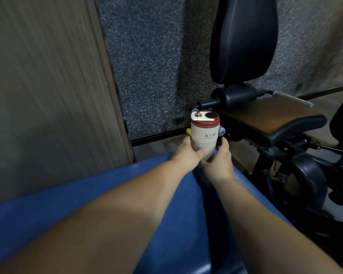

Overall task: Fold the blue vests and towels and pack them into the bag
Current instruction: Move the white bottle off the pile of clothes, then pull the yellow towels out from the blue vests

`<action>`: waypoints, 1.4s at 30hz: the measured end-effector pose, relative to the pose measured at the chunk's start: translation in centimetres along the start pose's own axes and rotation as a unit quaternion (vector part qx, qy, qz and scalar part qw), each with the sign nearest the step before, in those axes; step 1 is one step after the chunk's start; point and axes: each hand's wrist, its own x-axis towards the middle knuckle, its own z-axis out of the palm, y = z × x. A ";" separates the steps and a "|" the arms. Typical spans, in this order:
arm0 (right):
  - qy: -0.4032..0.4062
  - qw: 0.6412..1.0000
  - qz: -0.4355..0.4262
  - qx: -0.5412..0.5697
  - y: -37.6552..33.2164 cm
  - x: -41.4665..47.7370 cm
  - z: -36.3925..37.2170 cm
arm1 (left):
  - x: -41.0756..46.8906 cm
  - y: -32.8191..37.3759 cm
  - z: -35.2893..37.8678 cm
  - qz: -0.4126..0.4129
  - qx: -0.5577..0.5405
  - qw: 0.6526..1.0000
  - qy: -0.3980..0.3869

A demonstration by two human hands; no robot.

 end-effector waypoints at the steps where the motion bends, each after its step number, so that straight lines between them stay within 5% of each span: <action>1: 0.000 0.999 0.025 -0.032 -0.1 -0.6 0.0 | -0.6 -0.2 -0.2 -0.001 0.005 1.000 0.000; 8: -0.010 0.991 0.080 -0.104 -3.5 -6.4 1.0 | -6.4 -2.5 -3.1 -0.012 0.053 0.999 0.007; 17: -0.230 0.954 0.019 -0.194 -11.3 -17.5 10.0 | -17.8 -9.5 -14.5 -0.073 0.159 0.982 0.077; 25: -0.366 0.903 -0.130 -0.181 -19.5 -28.8 19.2 | -32.4 -20.1 -29.1 -0.162 0.386 0.872 0.253; 36: -0.435 0.859 -0.212 -0.168 -24.2 -36.6 24.4 | -41.5 -24.9 -41.2 -0.305 0.527 0.749 0.262; 42: -0.434 0.858 -0.214 -0.172 -25.5 -36.9 26.2 | -41.4 -25.2 -42.6 -0.281 0.510 0.763 0.279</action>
